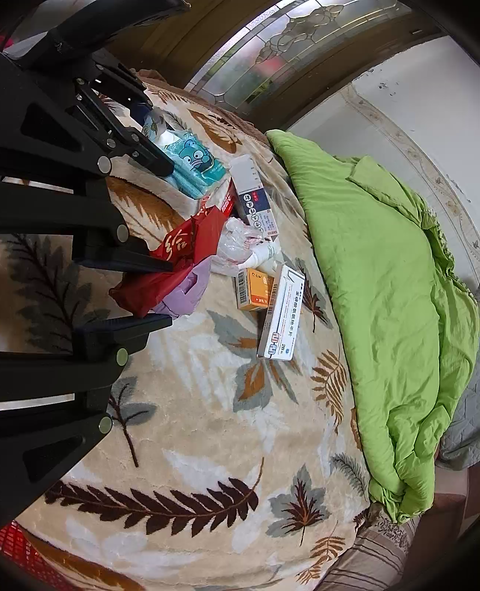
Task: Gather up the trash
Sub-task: 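Lift the blue wet-wipe pack with the left tool and hold it above the bed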
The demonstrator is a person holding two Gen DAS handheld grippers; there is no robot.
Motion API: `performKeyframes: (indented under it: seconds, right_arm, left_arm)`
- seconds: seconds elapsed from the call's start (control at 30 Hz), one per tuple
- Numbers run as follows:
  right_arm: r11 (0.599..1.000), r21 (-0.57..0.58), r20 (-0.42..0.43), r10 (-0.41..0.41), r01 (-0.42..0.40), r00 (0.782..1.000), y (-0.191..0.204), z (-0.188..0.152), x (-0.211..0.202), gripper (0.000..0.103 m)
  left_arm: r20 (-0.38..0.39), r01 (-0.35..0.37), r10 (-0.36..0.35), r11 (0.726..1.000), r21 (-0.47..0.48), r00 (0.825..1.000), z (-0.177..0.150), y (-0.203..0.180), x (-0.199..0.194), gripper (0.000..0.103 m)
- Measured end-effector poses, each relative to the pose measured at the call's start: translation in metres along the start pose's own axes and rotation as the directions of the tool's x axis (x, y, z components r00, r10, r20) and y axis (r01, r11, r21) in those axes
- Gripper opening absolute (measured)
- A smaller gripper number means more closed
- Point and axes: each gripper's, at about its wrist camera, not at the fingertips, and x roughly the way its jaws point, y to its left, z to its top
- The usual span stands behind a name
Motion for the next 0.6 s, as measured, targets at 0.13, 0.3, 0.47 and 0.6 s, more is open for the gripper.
performKeyframes:
  seconds: [0.13,0.3,0.47,0.6]
  right_arm:
    - [1.0,0.0,0.0,-0.001,0.001,1.0,0.0001,-0.0001,0.0001,0.023]
    - [1.0,0.003,0.004,-0.002,0.002,1.0,-0.0018,0.0013,-0.0012,0.023]
    - [1.0,0.003,0.005,-0.002,0.002,1.0,-0.0019,0.0015,-0.0014,0.023]
    - [1.0,0.002,0.009,-0.003,0.003,1.0,-0.0019,0.0011,-0.0023,0.023]
  left_arm:
    - [0.004,-0.003,0.003,1.0,0.004,1.0,0.0007,-0.0002,0.0005,0.041]
    - [0.008,-0.005,0.005,1.0,0.008,1.0,0.0016,0.0007,0.0005,0.041]
    - [0.012,-0.004,0.004,1.0,0.01,1.0,0.0018,0.0014,0.0003,0.041]
    - [0.011,-0.005,0.005,1.0,0.01,1.0,0.0014,0.0002,-0.0001,0.041]
